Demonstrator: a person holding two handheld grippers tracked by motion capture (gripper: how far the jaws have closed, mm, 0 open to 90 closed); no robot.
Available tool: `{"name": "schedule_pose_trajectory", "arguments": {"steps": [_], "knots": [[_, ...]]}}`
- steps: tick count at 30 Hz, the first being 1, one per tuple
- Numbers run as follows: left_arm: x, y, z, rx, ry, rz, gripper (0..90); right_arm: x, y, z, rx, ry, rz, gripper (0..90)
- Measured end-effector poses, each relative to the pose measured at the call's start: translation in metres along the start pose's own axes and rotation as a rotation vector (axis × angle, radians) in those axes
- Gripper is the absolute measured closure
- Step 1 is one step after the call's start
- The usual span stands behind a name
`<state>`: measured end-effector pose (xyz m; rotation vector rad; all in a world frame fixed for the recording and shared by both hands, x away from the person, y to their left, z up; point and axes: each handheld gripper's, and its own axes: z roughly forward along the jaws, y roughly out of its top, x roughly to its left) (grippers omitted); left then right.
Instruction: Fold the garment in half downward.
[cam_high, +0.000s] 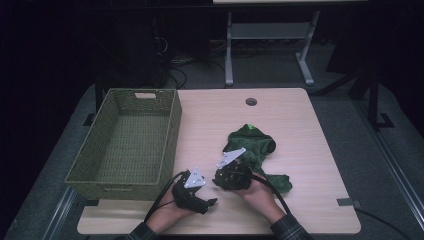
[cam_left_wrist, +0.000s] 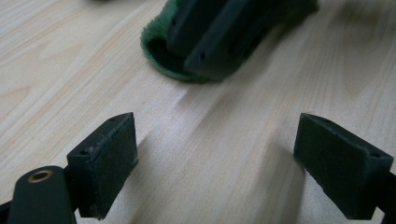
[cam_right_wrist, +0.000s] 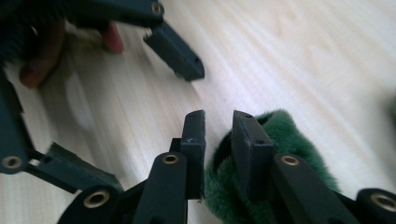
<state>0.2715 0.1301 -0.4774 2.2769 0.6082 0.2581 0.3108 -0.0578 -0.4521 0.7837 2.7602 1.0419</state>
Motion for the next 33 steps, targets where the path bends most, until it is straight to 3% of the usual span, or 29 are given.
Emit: {"name": "schedule_pose_trajectory", "arguments": {"steps": [2,9,12,15,18,25,26,33], "knots": [[0.0,0.0,0.0,0.0,0.0,0.0,12.6,0.0,-0.002,0.004,0.016,-0.026,-0.02,74.7],[0.0,0.0,0.0,0.001,-0.001,0.001,12.7,0.001,-0.005,0.006,0.013,-0.054,-0.003,84.8],[0.0,0.0,0.0,0.0,-0.001,0.0,12.6,0.001,-0.006,0.006,0.009,-0.042,0.002,87.2],[0.0,0.0,0.0,0.0,-0.001,-0.001,12.6,0.002,-0.007,0.005,0.005,0.011,0.012,88.1],[0.0,0.0,0.0,0.0,0.0,0.0,12.7,0.003,-0.007,0.002,-0.003,0.038,-0.012,88.3],[-0.001,0.0,0.0,-0.005,-0.002,-0.008,12.7,0.009,-0.003,-0.017,-0.083,0.144,0.006,88.4],[0.0,0.0,0.0,-0.005,-0.002,-0.007,12.6,0.008,-0.002,-0.02,-0.095,0.143,-0.012,88.4],[-0.001,0.0,0.0,-0.004,-0.003,-0.009,12.7,-0.002,-0.006,-0.049,-0.176,0.121,0.022,88.3]]}}
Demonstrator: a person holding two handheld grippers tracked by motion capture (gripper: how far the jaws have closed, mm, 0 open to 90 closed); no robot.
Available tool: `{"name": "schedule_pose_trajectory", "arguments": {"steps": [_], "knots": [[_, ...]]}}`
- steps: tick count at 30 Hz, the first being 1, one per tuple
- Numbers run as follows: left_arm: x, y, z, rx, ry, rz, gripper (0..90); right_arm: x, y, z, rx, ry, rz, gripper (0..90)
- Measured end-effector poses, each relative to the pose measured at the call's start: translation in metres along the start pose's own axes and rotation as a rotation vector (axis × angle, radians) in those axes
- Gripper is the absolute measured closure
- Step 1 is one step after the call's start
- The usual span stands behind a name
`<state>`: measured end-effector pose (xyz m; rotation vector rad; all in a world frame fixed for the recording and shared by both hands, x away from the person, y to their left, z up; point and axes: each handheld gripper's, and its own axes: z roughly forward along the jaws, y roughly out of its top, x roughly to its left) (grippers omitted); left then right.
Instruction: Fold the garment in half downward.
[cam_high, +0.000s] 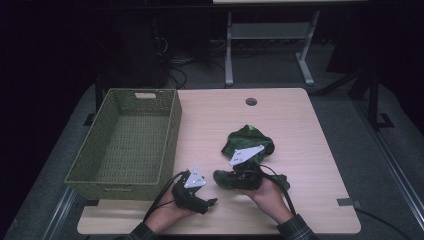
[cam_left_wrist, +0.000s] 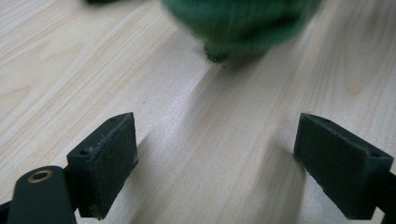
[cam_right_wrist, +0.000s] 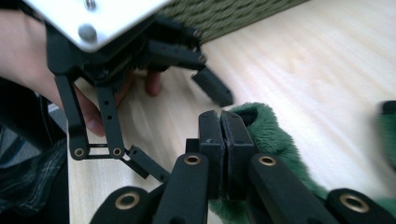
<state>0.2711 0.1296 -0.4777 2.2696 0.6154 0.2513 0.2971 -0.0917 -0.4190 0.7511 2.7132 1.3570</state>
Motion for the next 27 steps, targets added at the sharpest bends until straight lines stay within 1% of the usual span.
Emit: {"name": "schedule_pose_trajectory", "arguments": {"steps": [4,7,10,12,15,18,19,22,25,27], "knots": [[0.0,0.0,0.0,0.0,0.001,0.001,12.7,-0.008,-0.002,-0.018,-0.043,-0.023,0.027,88.2],[0.0,0.0,0.0,0.0,0.001,0.002,12.7,-0.011,-0.005,-0.028,-0.046,-0.054,0.023,88.2],[0.0,0.0,0.0,0.0,0.003,0.006,12.7,-0.016,-0.01,-0.038,-0.054,-0.069,0.046,88.1],[0.0,0.0,0.0,0.0,0.002,0.004,12.6,-0.018,-0.013,-0.043,-0.056,-0.082,0.052,88.0],[0.0,0.0,0.0,0.0,0.002,0.004,12.6,-0.022,-0.017,-0.05,-0.053,-0.099,0.068,87.7],[0.0,0.0,0.0,0.0,0.004,0.008,12.7,-0.027,-0.024,-0.054,-0.047,-0.128,0.083,86.7],[0.0,0.0,0.0,0.0,0.0,-0.001,12.7,-0.029,-0.027,-0.055,-0.043,-0.131,0.088,86.5],[0.0,0.0,0.0,0.0,0.003,0.005,12.7,-0.034,-0.036,-0.059,-0.026,-0.159,0.111,86.0],[0.0,0.0,0.0,-0.003,0.003,0.005,12.7,-0.037,-0.043,-0.063,-0.009,-0.191,0.116,85.9],[0.0,0.0,0.0,0.002,0.0,0.004,12.7,-0.039,-0.048,-0.066,-0.007,-0.194,0.132,86.8]]}}
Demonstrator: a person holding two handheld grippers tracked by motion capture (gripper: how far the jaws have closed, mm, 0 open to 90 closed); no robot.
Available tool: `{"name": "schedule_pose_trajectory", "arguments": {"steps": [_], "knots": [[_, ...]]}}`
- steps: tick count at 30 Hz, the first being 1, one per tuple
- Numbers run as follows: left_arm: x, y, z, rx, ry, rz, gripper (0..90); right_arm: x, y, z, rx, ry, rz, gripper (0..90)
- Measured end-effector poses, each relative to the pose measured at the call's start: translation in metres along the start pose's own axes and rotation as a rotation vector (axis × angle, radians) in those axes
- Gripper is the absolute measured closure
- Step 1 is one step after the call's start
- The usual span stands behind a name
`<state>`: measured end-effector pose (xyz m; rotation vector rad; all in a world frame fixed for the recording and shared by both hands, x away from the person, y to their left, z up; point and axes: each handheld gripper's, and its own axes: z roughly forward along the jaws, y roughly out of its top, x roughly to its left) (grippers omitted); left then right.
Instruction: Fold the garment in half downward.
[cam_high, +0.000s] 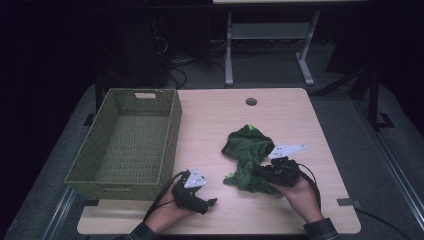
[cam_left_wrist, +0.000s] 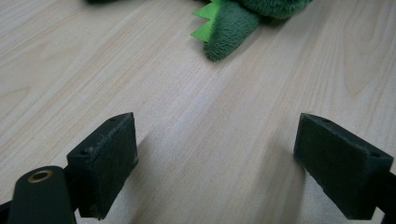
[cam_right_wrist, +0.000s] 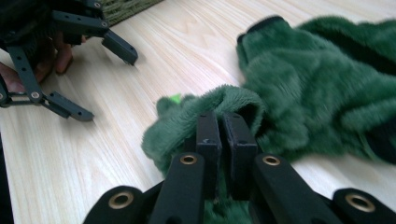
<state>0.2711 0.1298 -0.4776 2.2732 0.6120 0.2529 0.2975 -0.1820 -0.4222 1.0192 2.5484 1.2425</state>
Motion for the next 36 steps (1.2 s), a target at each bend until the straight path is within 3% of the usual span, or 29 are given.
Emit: {"name": "schedule_pose_trajectory", "arguments": {"steps": [6,12,16,19,24,28,31,36], "knots": [[0.0,0.0,0.0,0.0,0.0,0.0,12.7,-0.007,-0.012,-0.004,0.035,-0.027,0.014,86.5],[0.0,0.0,0.0,-0.003,0.003,0.004,12.7,-0.007,-0.002,-0.014,-0.036,-0.017,-0.004,86.9],[0.0,0.0,0.0,-0.003,0.002,0.001,12.6,-0.002,0.01,-0.009,-0.047,-0.005,-0.026,88.8],[0.0,0.0,0.0,-0.003,0.002,0.001,12.7,-0.004,0.01,0.004,-0.013,-0.006,-0.026,88.9],[0.0,0.0,0.0,-0.001,0.001,0.003,12.7,-0.012,-0.001,0.029,0.103,-0.049,-0.022,89.5],[0.0,0.0,0.0,0.0,0.0,0.0,12.6,-0.018,-0.009,0.038,0.129,-0.038,-0.007,89.6],[0.0,0.0,0.0,-0.001,0.002,0.003,12.6,-0.017,-0.007,0.031,0.111,-0.049,-0.004,84.7],[0.0,0.0,0.0,-0.001,0.001,0.003,12.6,-0.02,-0.009,0.006,0.06,-0.092,0.005,80.1]]}}
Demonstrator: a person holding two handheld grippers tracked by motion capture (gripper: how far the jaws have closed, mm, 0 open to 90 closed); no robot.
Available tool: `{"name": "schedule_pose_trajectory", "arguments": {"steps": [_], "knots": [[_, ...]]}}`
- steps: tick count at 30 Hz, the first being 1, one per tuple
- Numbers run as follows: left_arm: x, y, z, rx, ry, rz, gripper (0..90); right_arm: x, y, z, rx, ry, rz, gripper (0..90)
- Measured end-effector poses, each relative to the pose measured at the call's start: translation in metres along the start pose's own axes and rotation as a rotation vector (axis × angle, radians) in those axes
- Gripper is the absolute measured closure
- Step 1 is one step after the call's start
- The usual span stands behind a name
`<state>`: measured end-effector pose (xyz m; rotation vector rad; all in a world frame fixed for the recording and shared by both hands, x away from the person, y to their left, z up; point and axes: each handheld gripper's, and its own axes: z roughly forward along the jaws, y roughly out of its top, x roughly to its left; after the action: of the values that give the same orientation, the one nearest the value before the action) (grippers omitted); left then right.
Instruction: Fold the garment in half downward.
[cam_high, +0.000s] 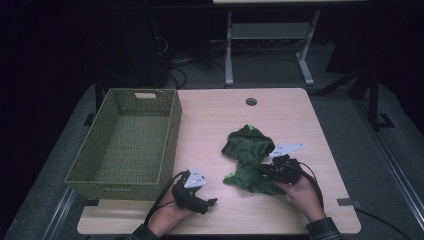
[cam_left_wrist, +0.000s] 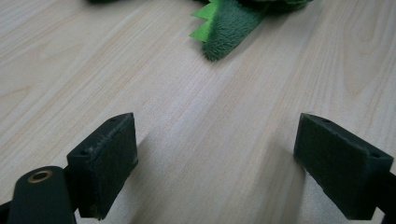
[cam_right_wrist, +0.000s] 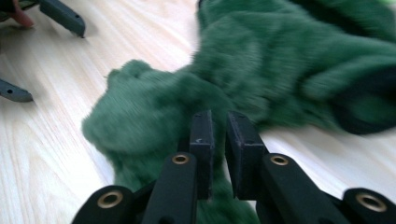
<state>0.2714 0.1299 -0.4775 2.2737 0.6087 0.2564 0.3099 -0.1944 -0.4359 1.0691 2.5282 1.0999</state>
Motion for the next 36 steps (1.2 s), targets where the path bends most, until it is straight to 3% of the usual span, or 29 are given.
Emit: {"name": "schedule_pose_trajectory", "arguments": {"steps": [9,20,29,31,33,36], "knots": [[0.0,0.0,0.0,-0.003,-0.001,-0.007,12.5,-0.017,-0.029,-0.041,-0.043,-0.037,0.02,72.8],[0.0,0.0,0.0,-0.001,-0.002,-0.005,12.4,-0.019,-0.075,-0.063,-0.036,0.008,0.082,70.1],[0.0,0.0,0.0,0.0,-0.002,-0.003,12.3,-0.019,-0.086,-0.052,0.02,0.037,0.106,67.1],[0.0,0.0,0.0,0.001,-0.002,-0.003,12.3,-0.019,-0.085,-0.049,0.038,0.044,0.121,72.5],[0.0,0.0,0.0,0.001,-0.002,-0.003,12.3,-0.019,-0.086,-0.047,0.051,0.046,0.101,80.3],[0.0,0.0,0.001,0.001,-0.002,-0.003,12.3,-0.019,-0.085,-0.047,0.067,0.033,0.091,83.9]]}}
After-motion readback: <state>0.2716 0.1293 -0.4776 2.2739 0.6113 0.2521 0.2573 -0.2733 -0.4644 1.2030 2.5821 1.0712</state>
